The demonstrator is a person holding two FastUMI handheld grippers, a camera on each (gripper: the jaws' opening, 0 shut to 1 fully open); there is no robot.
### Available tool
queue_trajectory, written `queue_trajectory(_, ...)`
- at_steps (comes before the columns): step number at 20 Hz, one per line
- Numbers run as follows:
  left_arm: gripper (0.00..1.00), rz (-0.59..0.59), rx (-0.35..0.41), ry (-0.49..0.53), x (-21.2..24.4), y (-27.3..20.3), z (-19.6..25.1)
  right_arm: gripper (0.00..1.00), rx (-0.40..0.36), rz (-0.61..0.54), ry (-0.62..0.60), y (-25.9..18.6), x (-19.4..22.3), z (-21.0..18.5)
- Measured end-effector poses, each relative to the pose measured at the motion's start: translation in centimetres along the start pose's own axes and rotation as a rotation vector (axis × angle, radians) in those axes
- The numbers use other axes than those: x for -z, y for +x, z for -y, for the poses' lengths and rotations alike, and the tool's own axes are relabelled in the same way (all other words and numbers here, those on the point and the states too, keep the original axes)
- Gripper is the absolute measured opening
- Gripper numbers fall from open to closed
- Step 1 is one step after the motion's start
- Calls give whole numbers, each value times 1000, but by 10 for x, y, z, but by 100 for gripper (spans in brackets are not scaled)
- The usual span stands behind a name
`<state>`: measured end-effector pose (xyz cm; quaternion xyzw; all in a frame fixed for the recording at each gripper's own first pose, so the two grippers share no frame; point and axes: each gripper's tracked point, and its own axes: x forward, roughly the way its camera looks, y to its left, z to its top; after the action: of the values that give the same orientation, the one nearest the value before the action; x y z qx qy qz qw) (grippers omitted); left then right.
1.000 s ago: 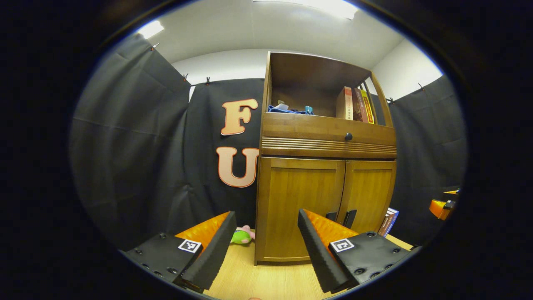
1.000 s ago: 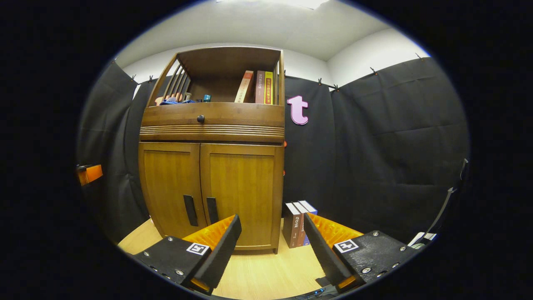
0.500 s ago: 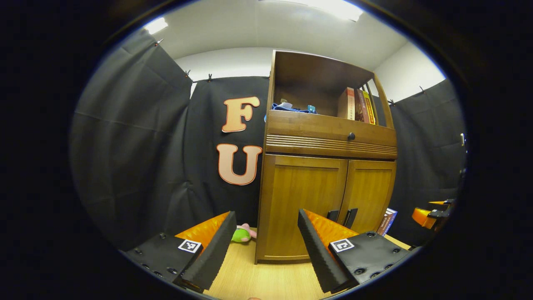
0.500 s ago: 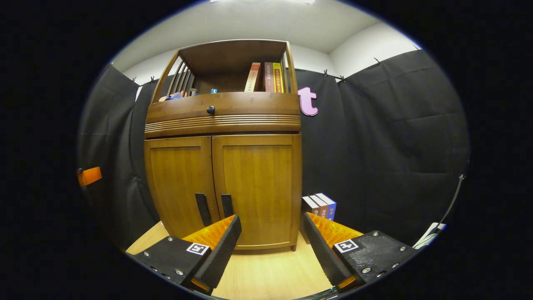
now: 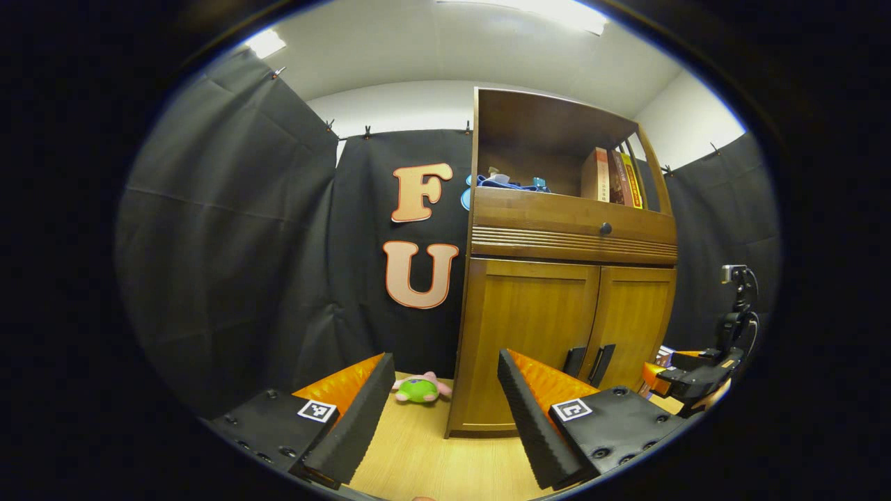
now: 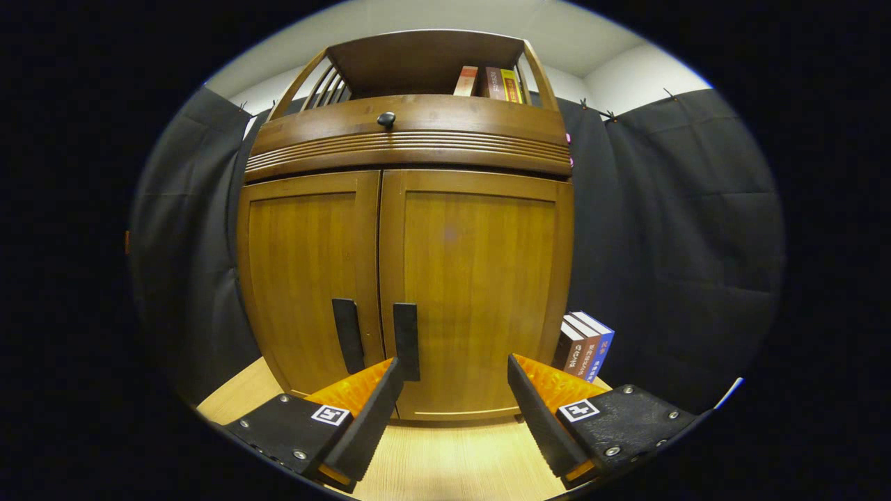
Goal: Open the right door of the double-door shoe cabinet with the right hand, and open the left door with the left hand.
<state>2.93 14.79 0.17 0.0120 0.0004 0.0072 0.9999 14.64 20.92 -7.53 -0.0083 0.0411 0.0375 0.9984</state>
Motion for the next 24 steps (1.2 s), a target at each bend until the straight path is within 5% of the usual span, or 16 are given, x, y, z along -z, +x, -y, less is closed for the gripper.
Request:
queue_trajectory(6, 95, -7, -59, 13, 1, -8, -24, 92, -44, -23, 31, 58, 19, -22)
queue_trajectory(7, 96, -10, -67, 11, 2, -8, -28, 100, -55, -28, 46, 66, 21, -27)
queue_trajectory(8, 97, -13, -73, 11, 2, -9, -30, 92, -59, -37, 58, 73, 24, -29)
queue_trajectory(20, 95, -37, -163, 29, 9, -7, -65, 67, -82, -89, 93, 133, 47, -47)
queue_trajectory(24, 95, -36, -172, 25, 9, -8, -65, 48, -98, -89, 96, 135, 50, -54)
